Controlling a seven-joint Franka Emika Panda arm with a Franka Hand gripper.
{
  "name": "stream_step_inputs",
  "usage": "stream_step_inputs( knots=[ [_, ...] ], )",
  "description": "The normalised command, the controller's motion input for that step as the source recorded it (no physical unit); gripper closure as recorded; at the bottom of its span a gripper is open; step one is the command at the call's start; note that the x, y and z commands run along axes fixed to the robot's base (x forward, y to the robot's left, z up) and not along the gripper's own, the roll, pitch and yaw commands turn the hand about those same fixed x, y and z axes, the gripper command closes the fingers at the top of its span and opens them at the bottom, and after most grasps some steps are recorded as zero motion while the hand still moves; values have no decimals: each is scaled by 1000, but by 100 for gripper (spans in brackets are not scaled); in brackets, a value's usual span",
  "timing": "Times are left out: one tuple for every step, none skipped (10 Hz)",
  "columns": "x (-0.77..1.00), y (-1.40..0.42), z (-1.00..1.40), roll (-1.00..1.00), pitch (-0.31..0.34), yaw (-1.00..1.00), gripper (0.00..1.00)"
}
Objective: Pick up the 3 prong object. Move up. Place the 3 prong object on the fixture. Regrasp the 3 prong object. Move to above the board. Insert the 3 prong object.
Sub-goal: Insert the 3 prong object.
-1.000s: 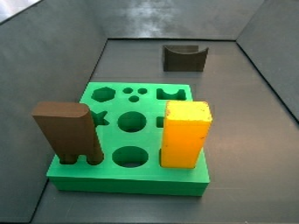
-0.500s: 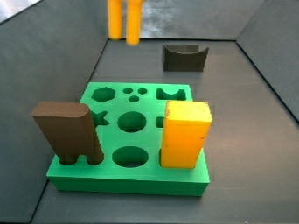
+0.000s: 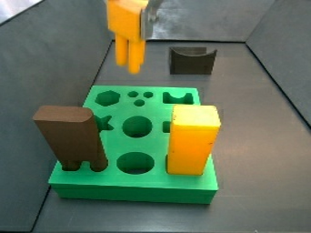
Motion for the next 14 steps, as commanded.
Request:
stream_step_inputs(
  knots=[
    [166,0,-351,-166,-34,-857,100],
    [194,0,-323,-190,-47,-831,100],
    [243,0,-211,-289,-127,-746,100],
    [380,109,-237,-396,-137,-543,100],
    [283,229,-514,-186,-136,-286,100],
    [91,86,-497,-19,-129,-129,100],
    [51,0,-163,49,0,0,100],
    [-49,0,-217,0,-26,-206,100],
    [-106,0,-66,0,-33,-446,100],
    [-174,11,0,0,-26,-466,100],
    [-240,14,-20,-16,-37,-491,100],
    [-243,0,-117,-64,-90,-340,100],
    [-149,0,-211,0,-100,-97,100],
    [0,0,-200,41,-54,0,100]
  ],
)
